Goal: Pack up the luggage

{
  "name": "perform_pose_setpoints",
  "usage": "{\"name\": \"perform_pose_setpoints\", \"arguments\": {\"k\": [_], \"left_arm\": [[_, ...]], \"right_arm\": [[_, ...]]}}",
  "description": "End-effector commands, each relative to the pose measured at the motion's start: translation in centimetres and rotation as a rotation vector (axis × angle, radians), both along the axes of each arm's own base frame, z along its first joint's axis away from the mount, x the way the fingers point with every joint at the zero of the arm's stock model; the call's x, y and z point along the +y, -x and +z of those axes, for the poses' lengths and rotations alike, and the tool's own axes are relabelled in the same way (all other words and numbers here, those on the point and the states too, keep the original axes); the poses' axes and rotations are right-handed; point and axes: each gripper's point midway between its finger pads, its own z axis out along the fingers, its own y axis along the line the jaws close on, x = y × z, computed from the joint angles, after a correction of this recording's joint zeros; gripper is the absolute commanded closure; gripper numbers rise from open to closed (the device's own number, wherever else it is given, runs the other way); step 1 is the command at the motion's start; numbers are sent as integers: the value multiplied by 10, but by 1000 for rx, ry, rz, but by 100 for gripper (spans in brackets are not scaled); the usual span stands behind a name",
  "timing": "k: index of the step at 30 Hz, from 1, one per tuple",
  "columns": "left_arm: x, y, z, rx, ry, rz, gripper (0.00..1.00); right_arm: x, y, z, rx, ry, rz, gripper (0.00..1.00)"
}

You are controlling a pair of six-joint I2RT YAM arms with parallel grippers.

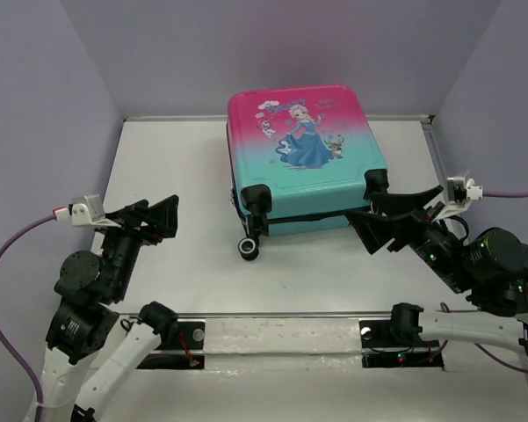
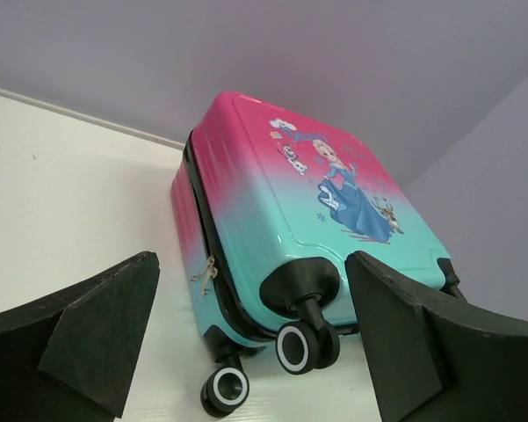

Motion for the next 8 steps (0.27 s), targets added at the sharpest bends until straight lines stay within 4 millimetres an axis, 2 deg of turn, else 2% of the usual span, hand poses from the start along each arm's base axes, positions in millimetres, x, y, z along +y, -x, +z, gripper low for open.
{"name": "perform_pose_setpoints", "arguments": {"k": [1,4,8], "left_arm": [[-4,8,14,-65,-22,-46,1],[-8,6,11,-56,-22,-59,1],[-7,5,10,-56,-17,-52,1]], "right_arm": [[-6,-17,-39,30,47,-117,0],[-4,-22,-49,37,71,-143,0],[12,-29,-58,42,143,-162,0]]}}
